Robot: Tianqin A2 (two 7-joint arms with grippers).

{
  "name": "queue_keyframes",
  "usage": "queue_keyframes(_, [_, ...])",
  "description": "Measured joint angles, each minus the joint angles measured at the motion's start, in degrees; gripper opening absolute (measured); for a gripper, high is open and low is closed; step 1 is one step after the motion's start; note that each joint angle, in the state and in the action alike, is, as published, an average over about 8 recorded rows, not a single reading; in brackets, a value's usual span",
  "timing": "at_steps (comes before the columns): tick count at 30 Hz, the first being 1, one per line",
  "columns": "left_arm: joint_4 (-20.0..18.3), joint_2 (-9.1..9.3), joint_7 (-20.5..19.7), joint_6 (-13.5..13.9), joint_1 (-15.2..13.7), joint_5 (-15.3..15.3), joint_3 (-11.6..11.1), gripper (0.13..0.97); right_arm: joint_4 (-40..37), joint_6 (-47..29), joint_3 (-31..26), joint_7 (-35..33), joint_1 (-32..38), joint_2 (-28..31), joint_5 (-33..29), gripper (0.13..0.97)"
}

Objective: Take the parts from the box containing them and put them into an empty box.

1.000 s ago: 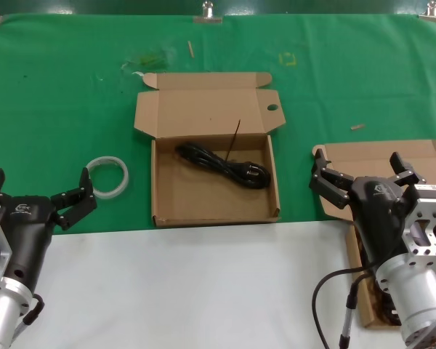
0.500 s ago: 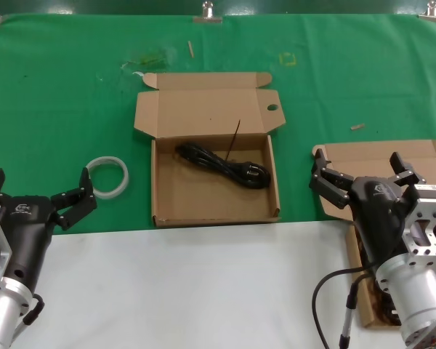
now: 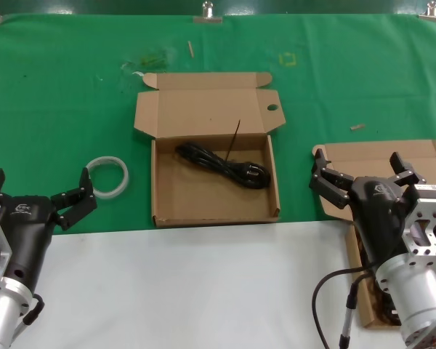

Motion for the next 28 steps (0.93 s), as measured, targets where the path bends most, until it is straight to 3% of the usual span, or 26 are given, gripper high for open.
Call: queue_keyframes(28, [0.0, 0.00, 0.0, 0.0, 0.0, 0.0, 0.0, 0.965, 0.0, 0.0, 0.0, 0.0, 0.0, 0.0, 0.0, 0.966])
